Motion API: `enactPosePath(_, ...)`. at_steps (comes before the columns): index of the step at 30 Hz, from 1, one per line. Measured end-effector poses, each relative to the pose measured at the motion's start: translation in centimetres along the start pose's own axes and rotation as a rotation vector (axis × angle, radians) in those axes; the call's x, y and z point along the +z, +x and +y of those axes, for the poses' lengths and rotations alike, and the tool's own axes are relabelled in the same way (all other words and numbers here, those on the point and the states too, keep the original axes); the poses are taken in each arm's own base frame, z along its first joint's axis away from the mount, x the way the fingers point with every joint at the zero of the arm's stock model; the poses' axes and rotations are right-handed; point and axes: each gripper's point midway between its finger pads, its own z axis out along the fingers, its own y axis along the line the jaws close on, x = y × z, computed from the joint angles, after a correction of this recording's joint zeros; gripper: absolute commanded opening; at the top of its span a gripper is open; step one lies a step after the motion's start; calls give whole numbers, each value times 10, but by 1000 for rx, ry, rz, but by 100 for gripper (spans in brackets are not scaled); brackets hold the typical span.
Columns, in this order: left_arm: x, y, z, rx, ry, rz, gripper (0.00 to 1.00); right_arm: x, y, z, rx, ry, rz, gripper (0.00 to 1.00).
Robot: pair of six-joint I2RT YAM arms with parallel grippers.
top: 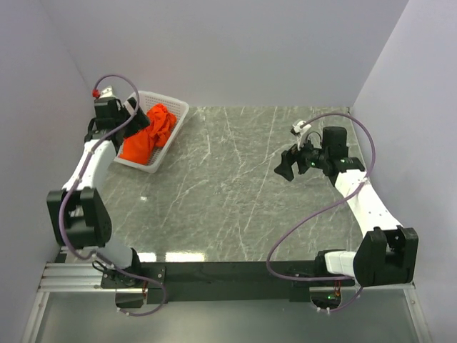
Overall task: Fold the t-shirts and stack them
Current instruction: Grab the tshirt from the pile
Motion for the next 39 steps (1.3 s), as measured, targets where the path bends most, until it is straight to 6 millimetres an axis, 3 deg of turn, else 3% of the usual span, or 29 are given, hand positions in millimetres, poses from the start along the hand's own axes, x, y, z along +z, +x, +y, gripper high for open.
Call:
enactPosePath(7, 65, 18, 7, -29, -41, 131, 98, 4, -2, -3, 10, -15, 20, 98)
enactPosePath(13, 118, 43, 14, -31, -52, 241, 97, 10, 9, -4, 45, -32, 59, 98)
enactPosePath(17, 138, 54, 10, 3, -41, 276, 94, 10, 12, -3, 55, -36, 70, 98)
enactPosePath(24, 152, 59, -15, 95, -28, 282, 81, 12, 15, -4, 70, -44, 86, 97)
enactPosePath(30, 159, 73, -27, 181, -68, 289, 59, 13, 16, -4, 76, -48, 92, 97)
enactPosePath(31, 160, 76, -27, 191, -77, 293, 46, 13, 16, -4, 76, -49, 92, 97)
enactPosePath(33, 161, 80, -27, 210, -93, 299, 30, 13, 16, -4, 77, -50, 92, 97)
enactPosePath(34, 162, 81, -27, 217, -98, 302, 13, 13, 15, -3, 77, -52, 91, 96)
enactPosePath(35, 162, 82, -25, 222, -106, 304, 4, 13, 15, -3, 78, -53, 92, 97)
enactPosePath(39, 160, 73, -26, 253, -123, 284, 0, 11, 12, -2, 77, -61, 89, 96)
